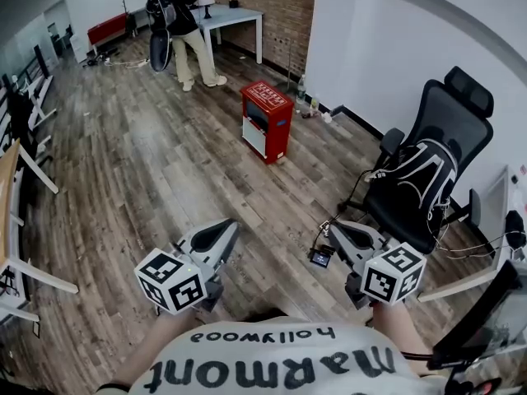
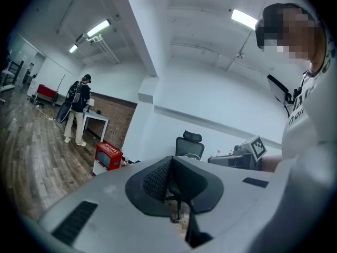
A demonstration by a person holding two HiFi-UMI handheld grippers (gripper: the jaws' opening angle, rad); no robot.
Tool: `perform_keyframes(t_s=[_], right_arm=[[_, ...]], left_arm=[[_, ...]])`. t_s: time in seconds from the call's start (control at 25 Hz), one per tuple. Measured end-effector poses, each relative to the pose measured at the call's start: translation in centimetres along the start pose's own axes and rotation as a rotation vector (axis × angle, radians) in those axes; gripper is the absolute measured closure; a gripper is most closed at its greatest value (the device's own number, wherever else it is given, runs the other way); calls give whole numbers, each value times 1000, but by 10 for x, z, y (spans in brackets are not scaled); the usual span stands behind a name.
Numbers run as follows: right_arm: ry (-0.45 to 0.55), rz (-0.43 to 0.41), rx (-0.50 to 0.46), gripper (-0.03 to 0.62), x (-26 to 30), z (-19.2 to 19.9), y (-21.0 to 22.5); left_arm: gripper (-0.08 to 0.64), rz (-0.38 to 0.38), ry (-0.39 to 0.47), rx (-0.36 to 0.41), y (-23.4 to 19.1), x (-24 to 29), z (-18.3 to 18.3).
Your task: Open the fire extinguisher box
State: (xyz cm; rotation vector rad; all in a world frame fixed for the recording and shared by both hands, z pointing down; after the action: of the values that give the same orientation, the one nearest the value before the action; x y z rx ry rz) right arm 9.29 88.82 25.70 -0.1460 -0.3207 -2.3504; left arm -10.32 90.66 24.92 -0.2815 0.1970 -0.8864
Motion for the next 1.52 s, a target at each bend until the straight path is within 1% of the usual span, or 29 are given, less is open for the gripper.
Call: perform_keyframes(t_s=[0.08, 0.2, 0.32, 0.4, 0.56, 0.68, 0.76, 0.88, 1.0, 1.08, 1.16, 1.28, 1.4, 1.52], right_arm=[[7, 7, 5, 581, 5, 1, -1], [43, -9, 23, 580, 11, 4, -8], [49, -16, 38, 580, 17, 14, -18], [43, 0, 42, 580, 21, 21, -21], [44, 15, 58, 580, 26, 27, -24], [100, 12, 88, 580, 29, 19, -19], [139, -11, 113, 580, 33, 12, -16], [159, -27, 111, 580, 46, 7, -1], [107, -10, 55, 580, 67, 7, 24], [68, -18, -9, 580, 81, 4, 37], [23, -36, -80, 580, 95, 1, 49], [-65, -55, -168, 580, 112, 4, 71], [-122, -70, -188, 580, 125, 6, 96], [-133, -73, -155, 580, 140, 2, 124]], left_arm=[[552, 4, -9, 21, -3, -2, 0], [552, 27, -43, 83, -6, -7, 4], [552, 48, -81, 136, -15, -15, 9], [552, 45, -79, 131, -24, -20, 7], [552, 36, -57, 87, -35, -24, 6], [552, 48, -63, 66, -39, -17, 13], [552, 49, -68, 54, -43, -9, 16], [552, 52, -44, 59, -52, 8, 14], [552, 53, -22, 78, -62, 28, 10], [552, 53, -43, 92, -71, 41, 11], [552, 35, -70, 107, -83, 55, 13], [552, -4, -85, 87, -104, 72, 15], [552, -45, -104, 69, -123, 84, 20], [552, -101, -95, 31, -142, 98, 21]])
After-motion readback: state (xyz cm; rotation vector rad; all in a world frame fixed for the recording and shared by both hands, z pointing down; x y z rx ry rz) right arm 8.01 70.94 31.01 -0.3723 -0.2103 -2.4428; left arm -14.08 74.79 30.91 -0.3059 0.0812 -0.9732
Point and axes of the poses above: the fingertips, and each gripper's own axes: x forward along the fingers, y to its right, z out of its underside, the point moved 1 cm from there along -x, backward along the fingers, and after that the axes turned 6 degrees about y, right-handed, at the moved point
